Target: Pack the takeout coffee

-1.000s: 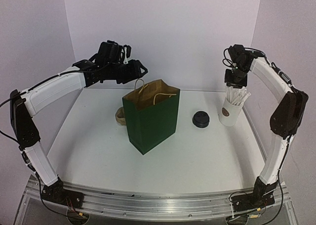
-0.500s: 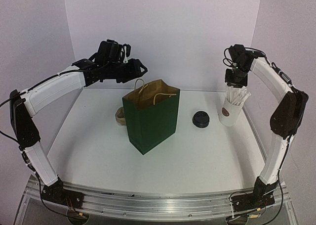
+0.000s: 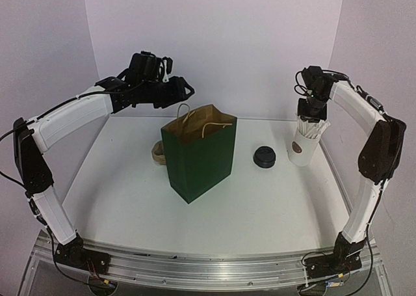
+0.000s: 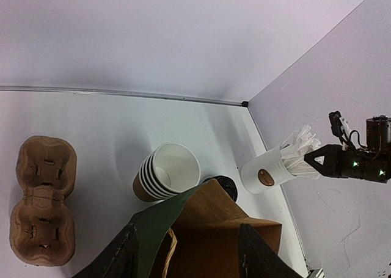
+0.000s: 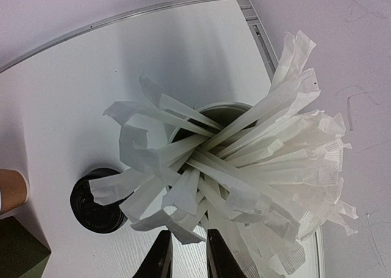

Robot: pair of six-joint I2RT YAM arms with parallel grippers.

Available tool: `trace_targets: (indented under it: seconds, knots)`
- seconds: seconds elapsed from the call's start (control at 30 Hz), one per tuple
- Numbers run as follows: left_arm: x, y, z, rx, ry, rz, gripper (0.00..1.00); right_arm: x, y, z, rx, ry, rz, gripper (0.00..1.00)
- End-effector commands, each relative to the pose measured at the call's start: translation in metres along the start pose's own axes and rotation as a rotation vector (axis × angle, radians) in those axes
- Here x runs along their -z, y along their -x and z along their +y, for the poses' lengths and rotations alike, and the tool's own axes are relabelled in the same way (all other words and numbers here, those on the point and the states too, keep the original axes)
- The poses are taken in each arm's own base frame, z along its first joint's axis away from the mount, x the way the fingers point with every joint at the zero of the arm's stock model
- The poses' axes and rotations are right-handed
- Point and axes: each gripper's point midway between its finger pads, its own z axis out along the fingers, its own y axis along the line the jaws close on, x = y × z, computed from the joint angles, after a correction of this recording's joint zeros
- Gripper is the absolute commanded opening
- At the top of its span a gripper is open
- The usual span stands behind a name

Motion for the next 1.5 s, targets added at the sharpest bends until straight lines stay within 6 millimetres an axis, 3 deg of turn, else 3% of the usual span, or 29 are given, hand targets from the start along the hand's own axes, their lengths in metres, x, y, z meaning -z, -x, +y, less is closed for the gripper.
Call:
trace_targets:
  seconds: [0.0,0.4,0.63,0.77,0.9,1.07,1.27,1.47]
  knots:
    - [0.003,0.021,-0.015,-0.023,-0.031,-0.054,0.54,0.017,0.023,0.005,-0.007,0.04,-0.082,0.2]
    - [-0.002,0.017,-0.017,-0.022,-0.049,-0.038,0.53,0.014,0.028,0.01,0.002,0.053,-0.087,0.04]
    - [-0.005,0.016,-0.019,-0.029,-0.058,-0.034,0.53,0.007,0.023,0.01,0.007,0.047,-0.066,0.21]
    - [-0.004,0.017,-0.019,-0.033,-0.06,-0.036,0.53,0.001,0.019,0.011,0.008,0.044,-0.051,0.22]
    - [-0.003,0.017,-0.019,-0.033,-0.058,-0.034,0.52,-0.002,0.018,0.011,0.009,0.041,-0.045,0.18]
    - [-0.002,0.017,-0.019,-0.031,-0.058,-0.035,0.52,0.0,0.021,0.011,0.007,0.039,-0.055,0.03]
    - [-0.005,0.015,-0.02,-0.029,-0.066,-0.029,0.52,0.012,0.026,0.01,0.004,0.051,-0.079,0.0]
    - [-0.004,0.018,-0.021,-0.032,-0.067,-0.036,0.52,0.046,0.03,0.003,-0.002,0.076,-0.121,0.0]
